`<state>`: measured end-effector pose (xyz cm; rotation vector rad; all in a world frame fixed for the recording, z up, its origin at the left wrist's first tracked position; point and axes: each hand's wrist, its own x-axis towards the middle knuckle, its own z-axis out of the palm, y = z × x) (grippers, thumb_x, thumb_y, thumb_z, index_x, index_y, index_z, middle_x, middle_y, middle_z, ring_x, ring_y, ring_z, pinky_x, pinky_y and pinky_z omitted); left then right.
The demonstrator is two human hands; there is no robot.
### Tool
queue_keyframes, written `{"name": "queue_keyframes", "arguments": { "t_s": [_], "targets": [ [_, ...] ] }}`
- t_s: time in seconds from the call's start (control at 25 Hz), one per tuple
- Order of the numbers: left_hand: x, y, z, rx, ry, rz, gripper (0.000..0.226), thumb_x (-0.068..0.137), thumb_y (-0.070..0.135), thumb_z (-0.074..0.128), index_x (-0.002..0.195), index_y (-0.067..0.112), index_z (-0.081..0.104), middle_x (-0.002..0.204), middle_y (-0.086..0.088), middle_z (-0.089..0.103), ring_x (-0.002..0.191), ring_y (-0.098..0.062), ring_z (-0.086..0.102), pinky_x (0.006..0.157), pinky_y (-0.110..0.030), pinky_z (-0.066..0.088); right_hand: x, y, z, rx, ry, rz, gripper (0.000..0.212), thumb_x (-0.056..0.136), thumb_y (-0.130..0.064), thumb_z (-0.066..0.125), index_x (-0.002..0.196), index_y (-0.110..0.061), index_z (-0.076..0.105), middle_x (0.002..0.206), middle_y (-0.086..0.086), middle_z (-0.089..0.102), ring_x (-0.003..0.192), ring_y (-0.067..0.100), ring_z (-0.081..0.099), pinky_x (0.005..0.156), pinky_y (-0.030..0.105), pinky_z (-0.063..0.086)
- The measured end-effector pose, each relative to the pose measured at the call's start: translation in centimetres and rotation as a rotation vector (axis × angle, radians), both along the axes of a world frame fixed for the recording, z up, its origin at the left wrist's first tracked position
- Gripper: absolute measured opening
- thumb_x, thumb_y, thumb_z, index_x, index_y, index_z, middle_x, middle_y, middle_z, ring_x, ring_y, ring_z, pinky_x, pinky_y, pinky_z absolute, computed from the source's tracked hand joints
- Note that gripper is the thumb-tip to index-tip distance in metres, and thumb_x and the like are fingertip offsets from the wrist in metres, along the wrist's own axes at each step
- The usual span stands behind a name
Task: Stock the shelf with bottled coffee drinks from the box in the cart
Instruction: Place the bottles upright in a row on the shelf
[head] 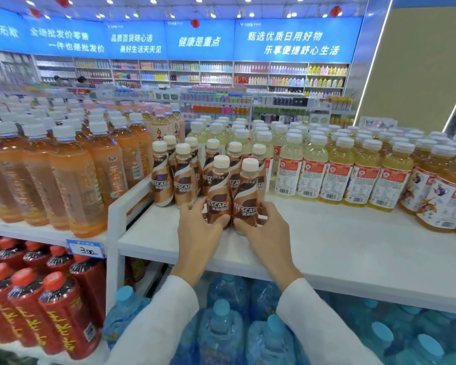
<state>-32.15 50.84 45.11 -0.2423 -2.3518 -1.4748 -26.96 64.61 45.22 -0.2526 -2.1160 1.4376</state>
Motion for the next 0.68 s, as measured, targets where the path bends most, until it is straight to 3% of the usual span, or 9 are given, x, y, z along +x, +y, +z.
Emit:
{"name": "queue_keyframes", "arguments": {
  "t_s": [0.08,0.24,0.68],
  "targets": [
    [-1.9,-0.6,0.4,-0.049,0.018,0.026,0.053,0.082,0.033,0.081,0.131,0.023,0.063,0.128,-0.003,0.059,0.118,-0.022,0.057,0.105,-0.039,0.047,-2.0,-1.1,0.3,0.002,0.001,0.019,0.05,0.08,-0.026,0.084,0.124,-0.028,0.06,0.119,-0.009,0.069,0.108,0.013,0.066,0.1,0.039,0.054],
    [-3.9,-0.4,0.5,0.021,-0.017,0.077,0.054,0.083,0.029,0.081,0.128,0.019,0.053,0.124,-0.003,0.063,0.114,-0.022,0.061,0.102,-0.047,0.05,-4.5,-1.8,0.5,0.022,-0.005,0.003,0.049,0.081,-0.027,0.082,0.123,-0.025,0.058,0.117,-0.006,0.069,0.108,0.015,0.065,0.1,0.039,0.053],
    [-4.9,0.2,0.3,0.037,0.026,0.145,0.045,0.084,0.03,0.082,0.12,0.017,0.058,0.116,0.001,0.054,0.099,-0.016,0.054,0.099,-0.045,0.05,-6.3,-1.9,0.3,0.022,-0.032,-0.003,0.06,0.083,-0.028,0.081,0.135,-0.019,0.053,0.128,0.0,0.065,0.119,0.019,0.062,0.104,0.042,0.051]
  ]
}}
